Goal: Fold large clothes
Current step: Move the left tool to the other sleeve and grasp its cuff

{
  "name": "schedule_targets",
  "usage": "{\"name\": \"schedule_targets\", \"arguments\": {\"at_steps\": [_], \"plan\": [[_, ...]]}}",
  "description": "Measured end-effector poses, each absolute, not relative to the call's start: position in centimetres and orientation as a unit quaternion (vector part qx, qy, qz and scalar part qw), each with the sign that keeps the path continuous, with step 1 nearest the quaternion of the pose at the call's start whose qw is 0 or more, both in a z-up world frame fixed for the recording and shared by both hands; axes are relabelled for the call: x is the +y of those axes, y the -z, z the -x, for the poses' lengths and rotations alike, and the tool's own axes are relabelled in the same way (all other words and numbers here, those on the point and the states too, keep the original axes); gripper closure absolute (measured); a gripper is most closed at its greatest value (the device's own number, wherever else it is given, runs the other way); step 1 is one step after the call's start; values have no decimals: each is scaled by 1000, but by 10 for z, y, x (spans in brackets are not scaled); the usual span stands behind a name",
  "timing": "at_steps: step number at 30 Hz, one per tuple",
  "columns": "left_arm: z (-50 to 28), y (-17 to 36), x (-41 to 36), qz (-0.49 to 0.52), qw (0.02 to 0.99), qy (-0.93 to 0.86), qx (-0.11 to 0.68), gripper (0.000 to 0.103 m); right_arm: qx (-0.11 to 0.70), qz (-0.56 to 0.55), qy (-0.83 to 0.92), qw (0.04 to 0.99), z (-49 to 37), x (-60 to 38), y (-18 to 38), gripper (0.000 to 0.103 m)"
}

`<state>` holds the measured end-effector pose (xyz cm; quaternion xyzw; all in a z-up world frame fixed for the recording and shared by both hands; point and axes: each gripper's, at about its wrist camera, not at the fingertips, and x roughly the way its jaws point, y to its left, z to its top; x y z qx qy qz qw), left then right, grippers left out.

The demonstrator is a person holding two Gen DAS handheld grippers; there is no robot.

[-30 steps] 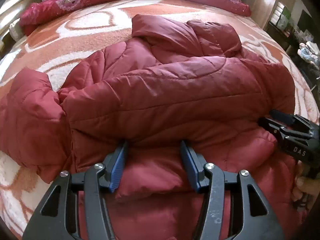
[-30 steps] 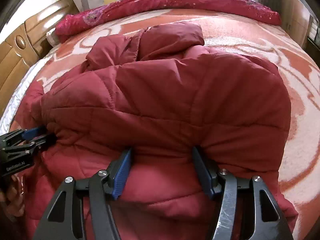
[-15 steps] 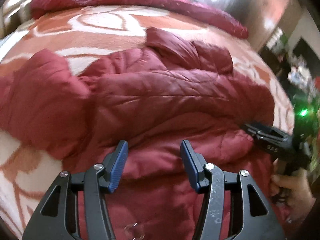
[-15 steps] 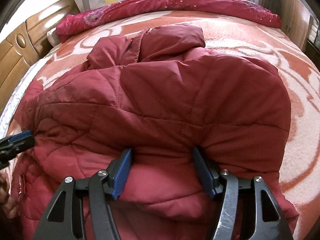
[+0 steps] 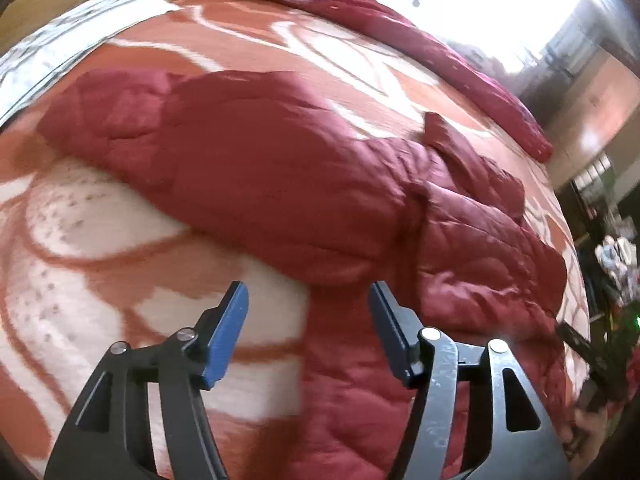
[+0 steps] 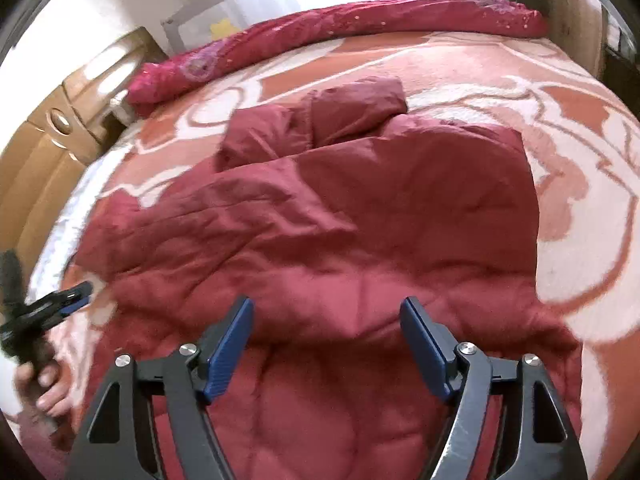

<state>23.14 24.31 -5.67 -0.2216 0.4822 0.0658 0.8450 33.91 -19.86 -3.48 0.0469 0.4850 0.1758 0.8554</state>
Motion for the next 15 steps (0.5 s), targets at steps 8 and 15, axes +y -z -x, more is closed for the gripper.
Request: {"name": "schedule_targets", "arguments": {"at_steps": [8,15], "plan": [[-223,76,299,287,822,-104,480,38,499,-53,-211,839,-296,-199,23,25],[-222,100,360,365,791,-163,463,38,519,-75,-230,820,-264,-205,17,25]]}}
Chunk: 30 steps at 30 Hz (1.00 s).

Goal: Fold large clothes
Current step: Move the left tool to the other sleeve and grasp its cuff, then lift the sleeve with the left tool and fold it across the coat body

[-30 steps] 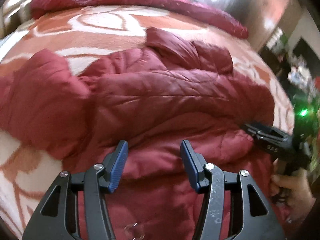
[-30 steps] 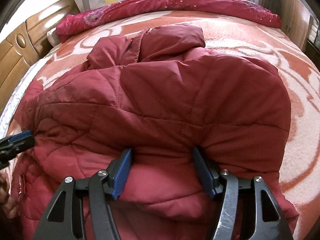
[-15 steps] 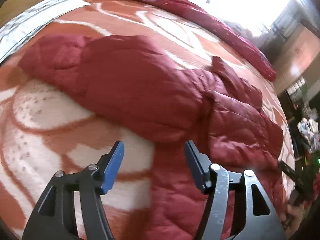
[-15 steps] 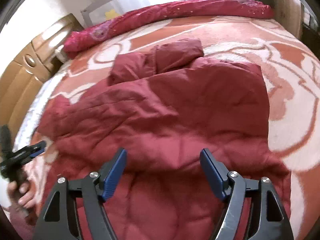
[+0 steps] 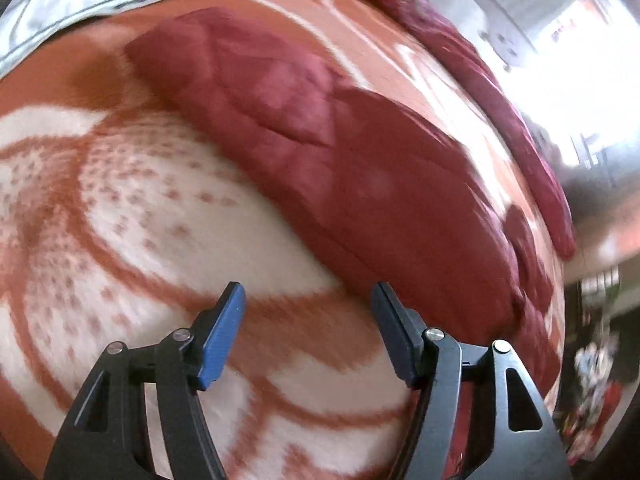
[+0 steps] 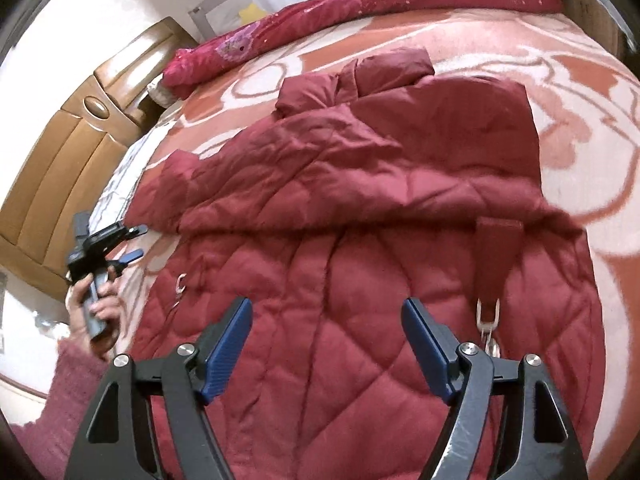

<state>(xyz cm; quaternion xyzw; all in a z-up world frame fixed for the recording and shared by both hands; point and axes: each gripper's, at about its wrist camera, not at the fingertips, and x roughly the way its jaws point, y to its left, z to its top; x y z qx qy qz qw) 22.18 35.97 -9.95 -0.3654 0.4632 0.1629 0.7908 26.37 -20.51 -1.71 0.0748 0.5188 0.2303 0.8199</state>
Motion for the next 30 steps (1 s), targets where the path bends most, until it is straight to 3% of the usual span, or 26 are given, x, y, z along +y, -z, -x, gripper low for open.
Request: {"name": "schedule_targets", "arguments": {"at_steps": [12,20,21,23,26,30], "plan": [[-243,116,415,411,776,-222,423,38,516,-95,-227,820,-208,-243,-27,24],[-250,118,441,419,776,-243,404,40,539,-112,-232,802,-187,-239,-14,24],[-253,117,440,408,780,-243,407,46,542,-112,-237,799,-187,-234,-12,24],[-255,115,440,399,787,-229,411,82,544,-108,-244,796,-186,-228,-11,24],[-252,103,434,391,800,-214,402,93,541,-102,-257,795,-184,-218,-11,24],[-250,72,412,358,836,-182,374,95,537,-101,-264,795,-188,-212,-9,24]]}}
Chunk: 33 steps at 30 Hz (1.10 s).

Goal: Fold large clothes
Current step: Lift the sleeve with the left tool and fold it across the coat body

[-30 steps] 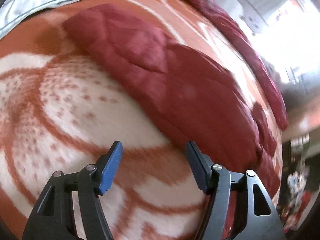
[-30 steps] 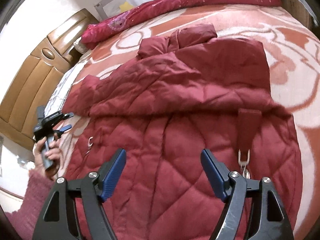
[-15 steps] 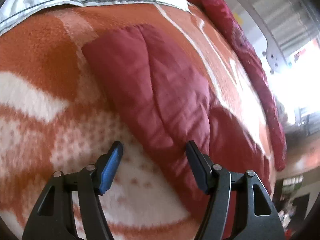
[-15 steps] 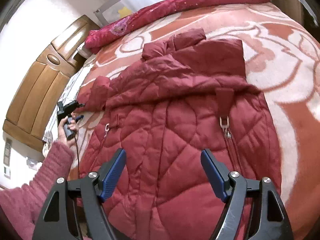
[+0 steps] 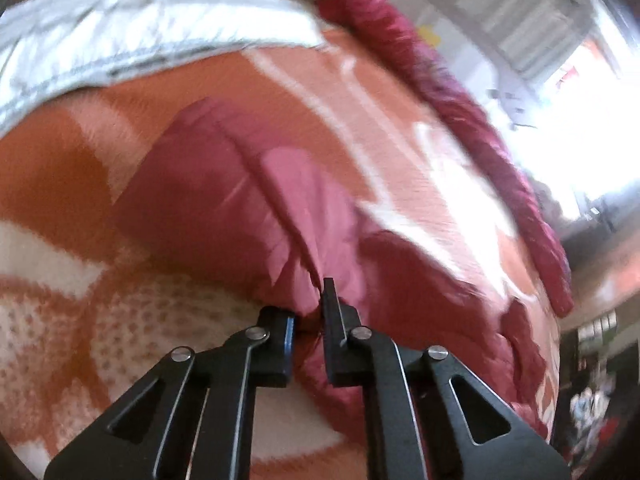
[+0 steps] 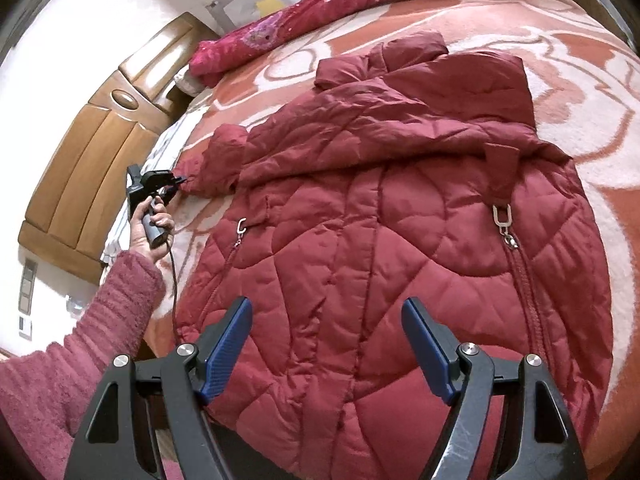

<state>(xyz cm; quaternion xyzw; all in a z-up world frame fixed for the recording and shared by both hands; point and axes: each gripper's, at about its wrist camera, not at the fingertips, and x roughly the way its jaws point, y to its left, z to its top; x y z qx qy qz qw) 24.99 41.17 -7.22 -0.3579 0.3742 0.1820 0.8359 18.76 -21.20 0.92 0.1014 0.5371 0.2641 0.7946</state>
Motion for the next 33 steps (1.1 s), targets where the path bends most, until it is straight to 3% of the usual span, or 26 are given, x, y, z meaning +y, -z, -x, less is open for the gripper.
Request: {"name": "schedule_targets", "arguments": {"at_steps": [16,33], "plan": [[-273,-27,257,243,916,-1,319,97,535,-138,-259,792,-215,-225,5,24],[-288,-23,84,136,907,138,373,97,505,-168,-223,817,-257,-268,6,24]]}}
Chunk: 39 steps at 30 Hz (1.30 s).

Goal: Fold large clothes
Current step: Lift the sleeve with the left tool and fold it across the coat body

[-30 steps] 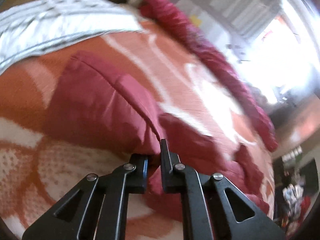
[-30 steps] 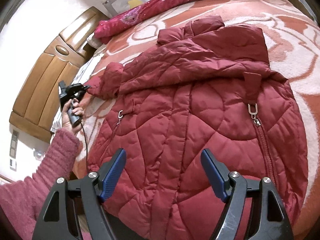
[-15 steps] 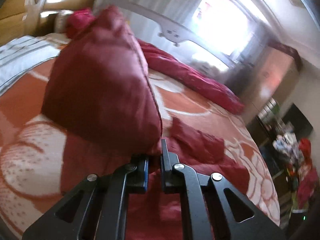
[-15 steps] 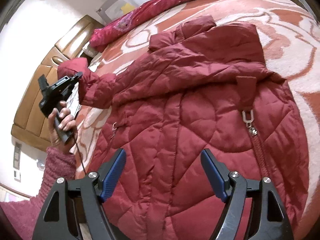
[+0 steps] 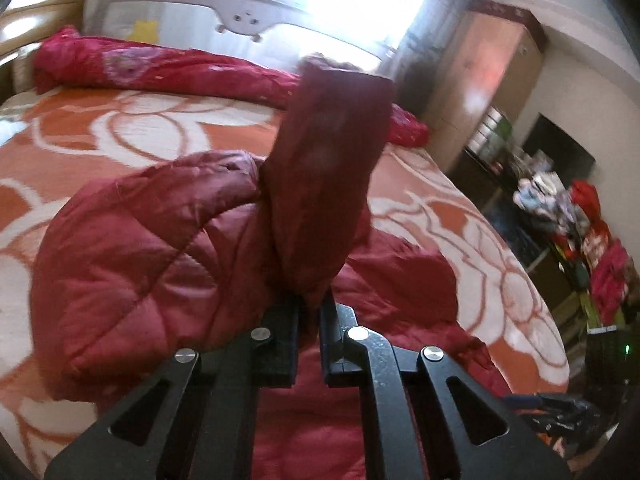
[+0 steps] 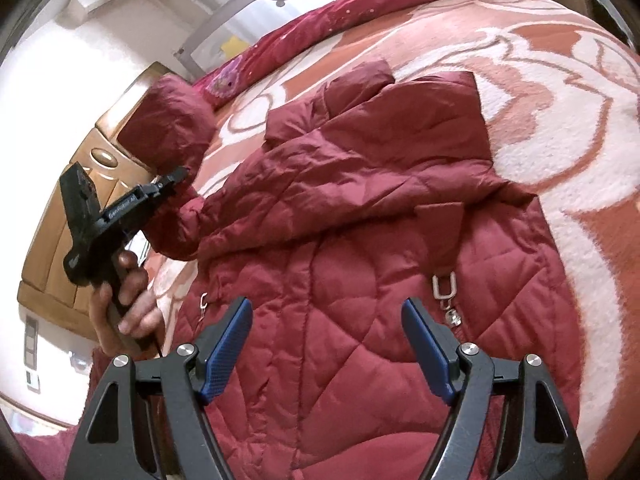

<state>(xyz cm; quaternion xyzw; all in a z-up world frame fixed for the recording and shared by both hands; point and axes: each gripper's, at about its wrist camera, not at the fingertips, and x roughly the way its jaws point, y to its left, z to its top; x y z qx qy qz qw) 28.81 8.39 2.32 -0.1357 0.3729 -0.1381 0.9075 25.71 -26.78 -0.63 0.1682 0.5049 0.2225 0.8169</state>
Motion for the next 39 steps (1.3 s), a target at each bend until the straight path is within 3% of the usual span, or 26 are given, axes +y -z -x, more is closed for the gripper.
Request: {"name": "schedule_targets", "arguments": {"at_steps": [11,29,30,32,33,36,39], "plan": [[-301,12,-6,76,889,177,415,97,481,-224,-202,823,-285,-301,10,24],[-295,40,-36,99,862,218,448,97,493,-403,-218,740,-412,-305,77,24],[-294,42,-38,96,861,218,450,97,494,-411,-218,735,-416,-305,81,30],[-292,43,-39,90,857,221,457,97,488,-424,-223,730,-422,-302,87,57],[-291,44,-39,89,855,221,460,97,487,-423,-222,731,-425,-302,88,80],[-288,43,-34,95,848,220,473,91,493,-408,-221,736,-429,-297,88,91],[-277,34,-23,111,843,233,472,91,483,-379,-218,759,-425,-294,76,93]]}}
